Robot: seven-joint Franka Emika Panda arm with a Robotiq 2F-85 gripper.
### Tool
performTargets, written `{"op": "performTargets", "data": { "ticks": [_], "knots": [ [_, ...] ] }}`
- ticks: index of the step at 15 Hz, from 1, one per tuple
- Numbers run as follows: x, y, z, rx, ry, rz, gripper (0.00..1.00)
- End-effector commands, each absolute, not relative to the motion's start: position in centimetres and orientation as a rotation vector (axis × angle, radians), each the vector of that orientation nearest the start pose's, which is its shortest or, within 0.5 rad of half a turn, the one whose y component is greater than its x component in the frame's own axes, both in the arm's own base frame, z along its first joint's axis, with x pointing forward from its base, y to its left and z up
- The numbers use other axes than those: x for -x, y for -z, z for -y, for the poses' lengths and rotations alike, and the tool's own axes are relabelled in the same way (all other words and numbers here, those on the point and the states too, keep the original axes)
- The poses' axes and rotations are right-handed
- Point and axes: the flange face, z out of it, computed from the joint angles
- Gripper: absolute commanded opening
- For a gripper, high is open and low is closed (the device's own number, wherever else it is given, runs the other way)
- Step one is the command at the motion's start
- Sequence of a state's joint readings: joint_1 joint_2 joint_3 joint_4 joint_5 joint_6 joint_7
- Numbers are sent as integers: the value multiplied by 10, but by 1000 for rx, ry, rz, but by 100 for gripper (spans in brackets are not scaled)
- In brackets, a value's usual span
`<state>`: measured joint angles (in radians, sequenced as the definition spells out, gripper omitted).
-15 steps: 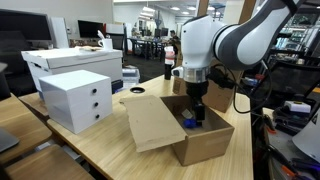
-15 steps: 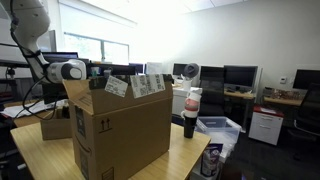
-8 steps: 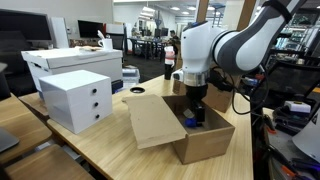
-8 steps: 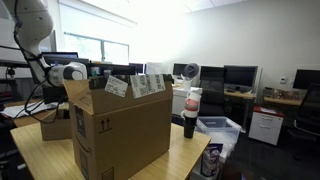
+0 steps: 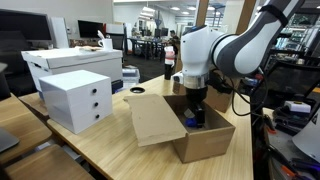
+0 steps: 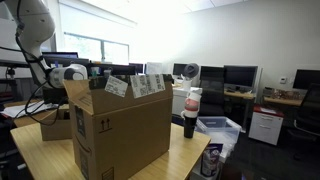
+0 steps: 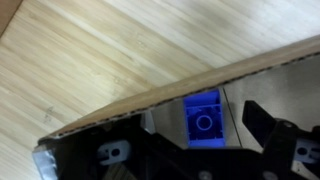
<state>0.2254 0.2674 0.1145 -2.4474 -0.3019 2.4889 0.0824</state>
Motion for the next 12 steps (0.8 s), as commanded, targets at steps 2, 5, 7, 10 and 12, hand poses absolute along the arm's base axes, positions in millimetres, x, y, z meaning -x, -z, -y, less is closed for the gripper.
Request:
{"op": "performTargets", "data": {
  "ticks": [2, 5, 7, 10, 12],
  "knots": [
    [-430, -172, -158, 3202, -283, 844, 67],
    [-429, -171, -158, 3203, -287, 846, 49],
    [-428, -170, -158, 3203, -291, 848, 40],
    [-427, -170, -158, 3203, -294, 845, 22],
    [-427, -170, -158, 3204, -294, 840, 12]
  ]
}}
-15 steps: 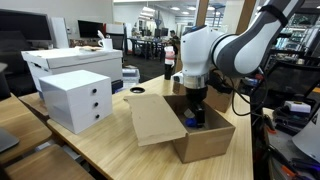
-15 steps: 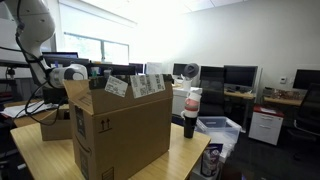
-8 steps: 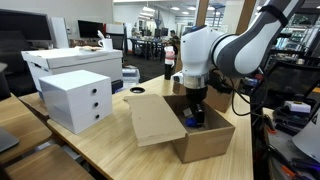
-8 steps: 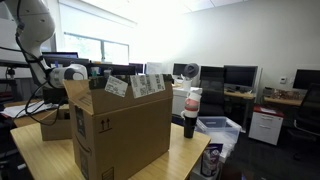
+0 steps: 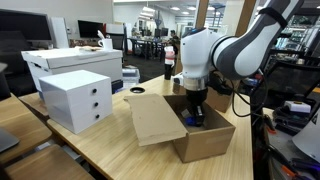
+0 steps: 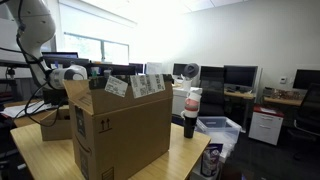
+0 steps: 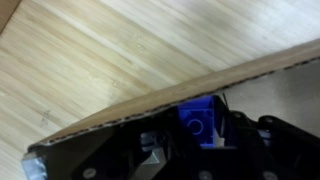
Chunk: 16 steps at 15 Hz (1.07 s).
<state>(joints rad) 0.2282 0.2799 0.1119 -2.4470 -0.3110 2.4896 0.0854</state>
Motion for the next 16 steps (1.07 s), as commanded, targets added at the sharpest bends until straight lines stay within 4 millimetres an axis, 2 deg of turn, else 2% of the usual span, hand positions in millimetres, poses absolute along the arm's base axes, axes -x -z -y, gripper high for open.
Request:
{"op": "performTargets", "data": {
  "ticks": [1, 7, 10, 16],
  "knots": [
    [-427, -171, -158, 3206, -294, 839, 14],
    [-427, -174, -156, 3212, -300, 819, 14],
    [-426, -184, -156, 3224, -296, 796, 14],
    [-434, -224, -155, 3229, -209, 726, 14]
  ]
}}
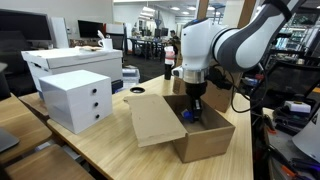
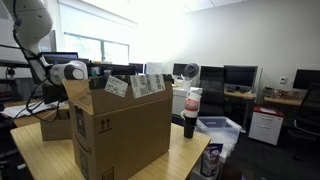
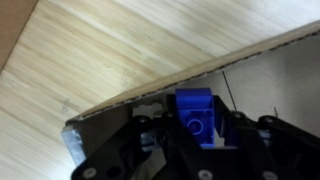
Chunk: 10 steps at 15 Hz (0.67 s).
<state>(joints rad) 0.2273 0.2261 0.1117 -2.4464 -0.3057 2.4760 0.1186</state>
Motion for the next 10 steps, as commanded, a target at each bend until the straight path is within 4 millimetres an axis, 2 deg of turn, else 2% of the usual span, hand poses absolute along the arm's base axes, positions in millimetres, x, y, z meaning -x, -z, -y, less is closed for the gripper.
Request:
{"op": "performTargets", "data": {
  "ticks": [1, 3, 7, 8, 10],
  "knots": [
    [-437, -233, -155, 3227, -180, 708, 13],
    [-441, -250, -156, 3224, -144, 669, 13],
    [-459, -300, -160, 3237, -101, 577, 13],
    [-465, -316, -162, 3248, -98, 570, 13],
    [-478, -365, -166, 3263, -39, 553, 13]
  ]
}}
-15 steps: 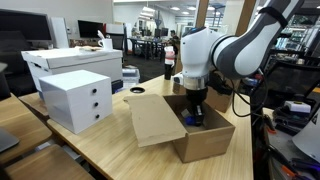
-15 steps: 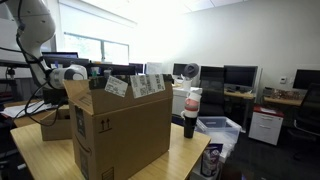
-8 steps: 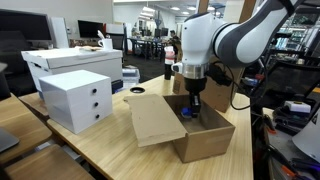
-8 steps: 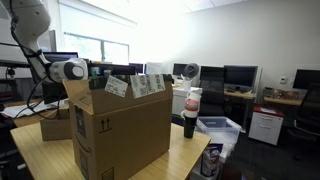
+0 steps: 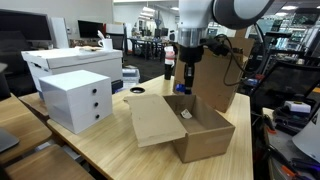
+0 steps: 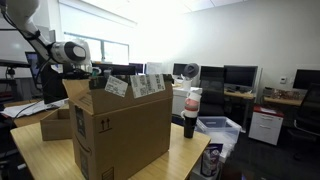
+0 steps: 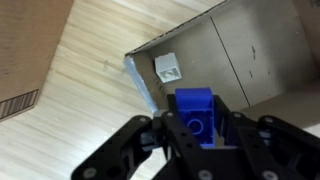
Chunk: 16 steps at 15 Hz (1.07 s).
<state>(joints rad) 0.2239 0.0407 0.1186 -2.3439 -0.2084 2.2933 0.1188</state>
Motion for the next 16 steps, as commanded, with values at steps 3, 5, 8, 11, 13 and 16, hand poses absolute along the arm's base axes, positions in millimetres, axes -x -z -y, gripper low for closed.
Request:
{"op": "performTargets", "data": {
  "ticks": [3, 5, 8, 11, 13, 16],
  "knots": [
    [-494, -434, -172, 3247, 139, 503, 13],
    [-505, -482, -170, 3227, 329, 417, 13],
    [-528, -532, -143, 3225, 519, 218, 13],
    [-549, -564, -93, 3229, 634, -28, 13],
    [-558, -573, -50, 3237, 669, -193, 13],
    [-560, -575, 19, 3258, 666, -445, 13]
  ]
}}
